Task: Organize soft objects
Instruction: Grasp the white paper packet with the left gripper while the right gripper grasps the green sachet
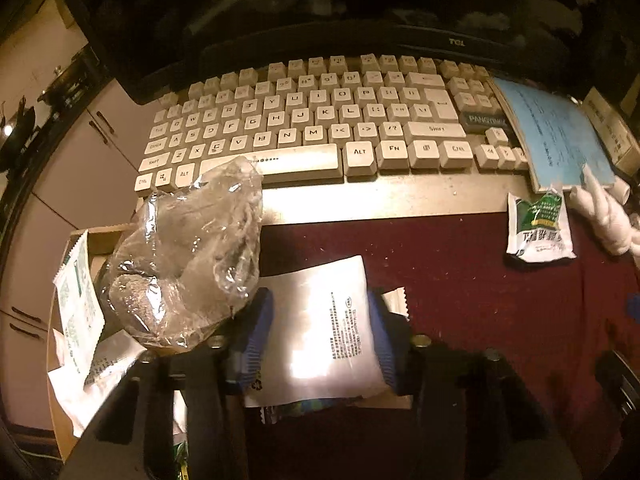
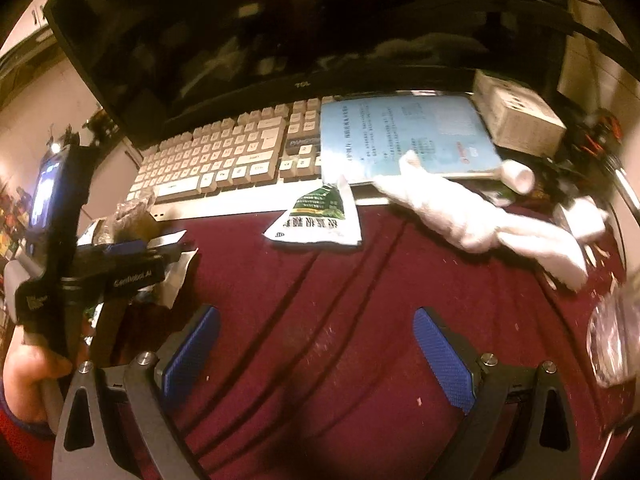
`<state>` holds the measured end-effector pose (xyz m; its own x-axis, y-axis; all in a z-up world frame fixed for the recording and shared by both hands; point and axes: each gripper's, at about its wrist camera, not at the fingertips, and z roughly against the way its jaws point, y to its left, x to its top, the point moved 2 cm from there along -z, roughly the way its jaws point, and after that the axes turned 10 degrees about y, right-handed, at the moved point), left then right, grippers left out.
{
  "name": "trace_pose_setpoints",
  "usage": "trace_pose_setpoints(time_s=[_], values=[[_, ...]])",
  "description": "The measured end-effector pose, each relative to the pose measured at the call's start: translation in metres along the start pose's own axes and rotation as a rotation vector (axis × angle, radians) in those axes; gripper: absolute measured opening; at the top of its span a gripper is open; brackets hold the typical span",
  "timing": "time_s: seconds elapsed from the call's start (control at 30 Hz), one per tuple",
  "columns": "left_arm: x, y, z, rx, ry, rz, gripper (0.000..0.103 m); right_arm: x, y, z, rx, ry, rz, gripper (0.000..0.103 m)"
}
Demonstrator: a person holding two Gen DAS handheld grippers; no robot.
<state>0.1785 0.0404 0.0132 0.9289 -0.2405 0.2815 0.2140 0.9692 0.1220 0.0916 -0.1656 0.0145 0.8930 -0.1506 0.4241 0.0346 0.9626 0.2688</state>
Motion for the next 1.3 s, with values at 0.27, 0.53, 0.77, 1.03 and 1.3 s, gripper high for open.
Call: trace_pose_setpoints(time_s=[0.27,0.53,0.77,1.03,1.3], values=[[-0.002,-0.014,0.000,-0.072,-0.003,-0.047,0.000,0.036,0.002,-0.036,-0.051,0.026,0.000,0.099],[-0.024,-0.043,0.008,-0.331,0.040,-0.078,0.000,0.066,0.002,-0.073,-0.097,0.052,-0.015,0.097],[-0.049,-0.055,0.022,-0.445,0.046,-0.106,0.000,0.065,-0.006,-0.073,-0.165,0.019,0.017,0.028],[-0.063,-0.049,0.051,-0.507,-0.001,-0.133,0.000,0.032,-0.026,-0.052,-0.086,0.025,0.004,0.019],[-0.105,-0.059,0.054,-0.571,0.022,-0.168,0.000,-0.011,-0.020,-0.007,0.028,0.001,0.016,0.019]])
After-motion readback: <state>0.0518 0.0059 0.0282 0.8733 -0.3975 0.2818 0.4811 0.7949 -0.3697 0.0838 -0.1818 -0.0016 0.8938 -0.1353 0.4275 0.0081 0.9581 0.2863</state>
